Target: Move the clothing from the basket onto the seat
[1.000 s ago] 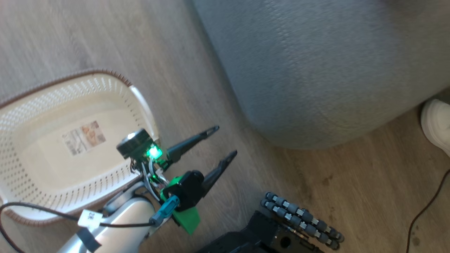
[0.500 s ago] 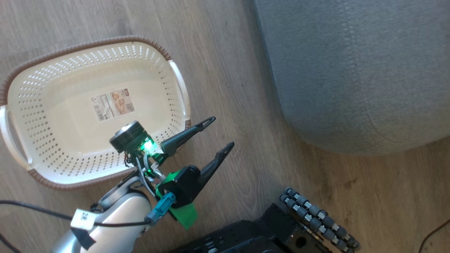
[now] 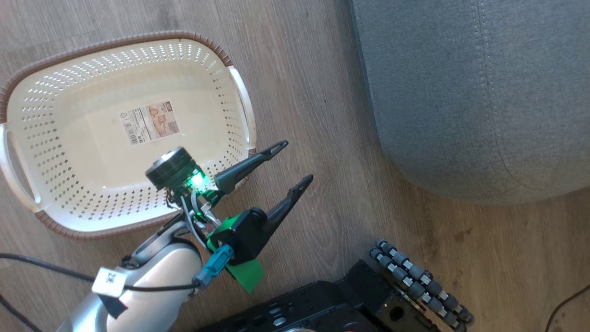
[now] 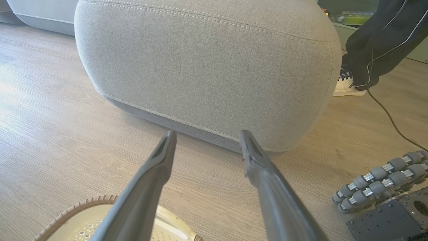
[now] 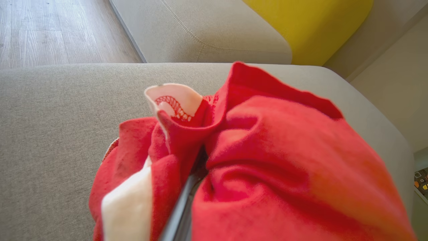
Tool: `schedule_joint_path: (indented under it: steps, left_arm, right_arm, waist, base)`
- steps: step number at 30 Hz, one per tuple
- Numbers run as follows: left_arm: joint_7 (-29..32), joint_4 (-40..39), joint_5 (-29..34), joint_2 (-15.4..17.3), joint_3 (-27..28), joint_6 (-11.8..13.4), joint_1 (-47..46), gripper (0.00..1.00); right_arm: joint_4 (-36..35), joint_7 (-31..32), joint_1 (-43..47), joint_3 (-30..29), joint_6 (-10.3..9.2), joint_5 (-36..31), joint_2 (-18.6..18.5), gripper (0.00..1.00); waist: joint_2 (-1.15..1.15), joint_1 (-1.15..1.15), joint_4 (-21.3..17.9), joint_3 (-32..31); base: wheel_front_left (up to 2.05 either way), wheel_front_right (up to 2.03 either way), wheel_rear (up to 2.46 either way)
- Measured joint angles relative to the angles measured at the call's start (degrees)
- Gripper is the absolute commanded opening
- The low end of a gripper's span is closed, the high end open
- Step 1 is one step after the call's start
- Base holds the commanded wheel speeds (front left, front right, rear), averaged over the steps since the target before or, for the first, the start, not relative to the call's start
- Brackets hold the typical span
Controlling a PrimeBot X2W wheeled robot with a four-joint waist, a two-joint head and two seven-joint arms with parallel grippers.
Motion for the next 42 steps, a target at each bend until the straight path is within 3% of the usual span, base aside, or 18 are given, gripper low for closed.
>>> schedule_joint_path:
  steps: [8,9,10,11,18,25,28,32,42]
  left_arm:
    - [-0.01,0.03,-0.32,-0.11,-0.83,0.46,-0.04,1.0]
    - [-0.01,0.08,-0.69,-0.13,-0.86,0.51,-0.05,1.0]
    - [-0.01,0.16,-0.84,-0.18,-0.87,0.52,-0.05,1.0]
    - [-0.01,0.21,-0.84,-0.24,-0.91,0.62,-0.07,1.0]
    - [-0.01,0.98,-1.75,-2.13,-1.64,0.93,-0.14,1.0]
    - [-0.01,1.81,-3.16,-5.68,-2.37,1.41,-0.1,1.0]
    - [0.0,2.05,-3.48,-7.28,-2.4,1.41,0.2,1.0]
    - [-0.01,1.67,-5.77,-10.55,-1.24,0.97,1.54,1.0]
    - [-0.01,3.1,-5.69,-14.35,0.97,-0.16,5.05,1.0]
  right_arm:
    - [4.25,2.33,-2.29,-0.42,-0.01,0.09,0.59,0.0]
    - [4.39,2.32,-2.44,-0.3,-0.01,0.05,0.63,0.33]
    - [4.41,2.2,-2.5,0.05,-0.01,-0.24,0.66,0.82]
    - [4.44,2.08,-2.51,0.32,-0.01,-0.58,0.69,1.0]
    - [6.61,4.79,-2.49,2.08,0.0,-2.92,0.78,1.0]
    - [9.68,13.59,-2.09,5.53,0.0,-5.1,0.58,1.0]
    - [11.24,19.62,-1.65,9.73,0.0,-7.08,0.55,1.0]
    - [11.84,23.42,-1.02,12.76,-0.01,-6.28,0.36,1.0]
    - [12.37,33.93,-0.89,22.47,0.0,-0.31,-0.09,1.0]
  waist:
    - [0.0,0.0,0.43,-0.43]
    - [0.0,0.0,0.44,-0.51]
    - [0.0,0.0,0.45,-0.61]
    - [0.0,0.0,0.45,-0.76]
    - [0.0,0.0,0.5,-3.23]
    - [0.0,0.0,0.77,-7.51]
    - [0.01,0.0,0.94,-9.8]
    - [0.01,0.0,1.15,-13.07]
    - [0.01,0.0,1.29,-20.78]
  base:
    - [0.0,0.0,0.0]
    - [0.0,0.0,0.0]
    - [0.0,0.0,0.0]
    - [0.0,0.0,0.0]
    - [0.0,0.0,0.0]
    - [0.0,0.0,0.0]
    - [0.0,0.0,0.0]
    - [0.0,0.0,0.0]
    - [0.0,0.0,0.0]
